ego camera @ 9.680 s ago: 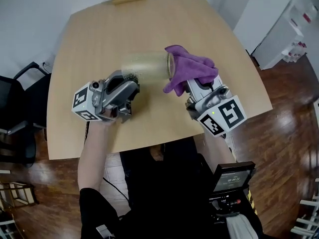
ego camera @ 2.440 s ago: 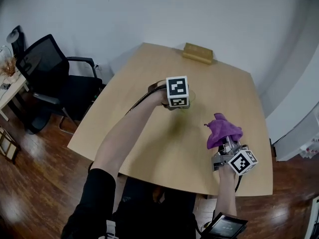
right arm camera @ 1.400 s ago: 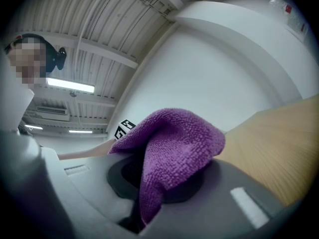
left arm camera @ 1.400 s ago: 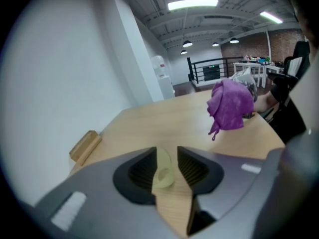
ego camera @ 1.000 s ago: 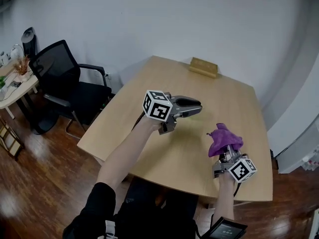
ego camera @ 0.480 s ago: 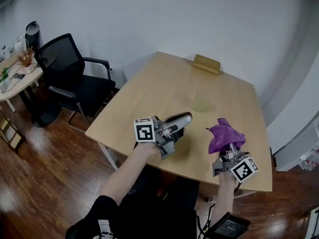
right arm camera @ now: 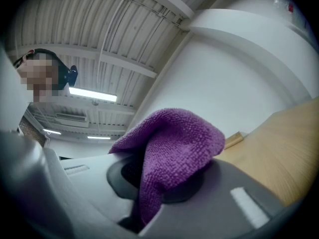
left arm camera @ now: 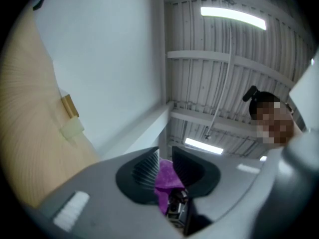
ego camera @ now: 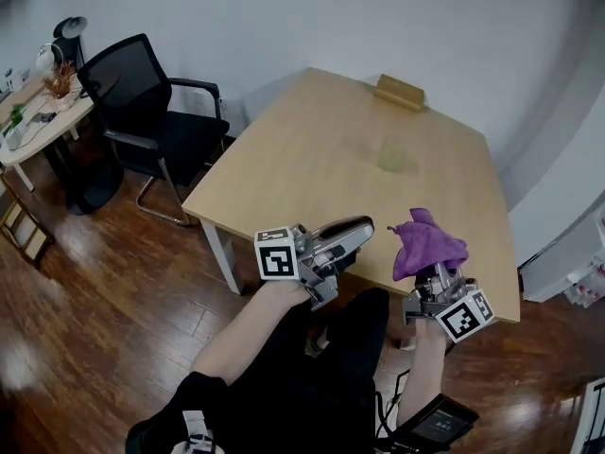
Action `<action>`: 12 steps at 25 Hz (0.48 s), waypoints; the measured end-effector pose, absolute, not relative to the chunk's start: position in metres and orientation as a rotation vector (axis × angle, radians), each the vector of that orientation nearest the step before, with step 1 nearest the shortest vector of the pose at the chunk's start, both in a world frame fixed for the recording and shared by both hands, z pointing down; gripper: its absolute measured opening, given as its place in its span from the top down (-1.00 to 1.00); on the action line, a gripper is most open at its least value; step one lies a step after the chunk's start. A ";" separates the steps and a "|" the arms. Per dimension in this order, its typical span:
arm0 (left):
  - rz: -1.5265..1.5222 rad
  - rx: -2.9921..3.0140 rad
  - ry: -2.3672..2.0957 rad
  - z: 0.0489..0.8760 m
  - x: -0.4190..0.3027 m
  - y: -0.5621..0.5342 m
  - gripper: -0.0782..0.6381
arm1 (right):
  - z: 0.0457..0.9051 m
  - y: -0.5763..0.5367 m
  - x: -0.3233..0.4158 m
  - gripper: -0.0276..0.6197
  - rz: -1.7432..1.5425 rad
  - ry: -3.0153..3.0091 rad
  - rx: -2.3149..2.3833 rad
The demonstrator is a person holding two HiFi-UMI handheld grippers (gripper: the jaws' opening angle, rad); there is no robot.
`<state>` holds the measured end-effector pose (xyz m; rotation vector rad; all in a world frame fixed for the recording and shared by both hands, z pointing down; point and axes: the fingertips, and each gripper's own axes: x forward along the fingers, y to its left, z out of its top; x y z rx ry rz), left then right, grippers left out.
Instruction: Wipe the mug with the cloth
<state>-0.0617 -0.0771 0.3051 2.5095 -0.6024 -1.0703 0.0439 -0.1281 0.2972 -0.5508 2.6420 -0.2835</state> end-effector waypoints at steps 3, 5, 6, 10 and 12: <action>-1.010 2.540 -0.631 0.309 -0.050 -0.048 0.56 | 0.302 -0.092 0.048 0.81 -0.287 2.651 -0.550; -0.974 2.547 -0.633 0.312 -0.040 -0.031 0.56 | 0.305 -0.069 0.052 0.81 -0.297 2.653 -0.545; -0.960 2.548 -0.628 0.314 -0.035 -0.021 0.56 | 0.307 -0.057 0.055 0.81 -0.302 2.653 -0.543; -0.944 2.534 -0.618 0.321 -0.021 0.021 0.56 | 0.312 -0.009 0.064 0.81 -0.313 2.652 -0.531; -0.936 2.528 -0.633 0.319 -0.015 0.040 0.58 | 0.311 0.013 0.069 0.81 -0.306 2.656 -0.534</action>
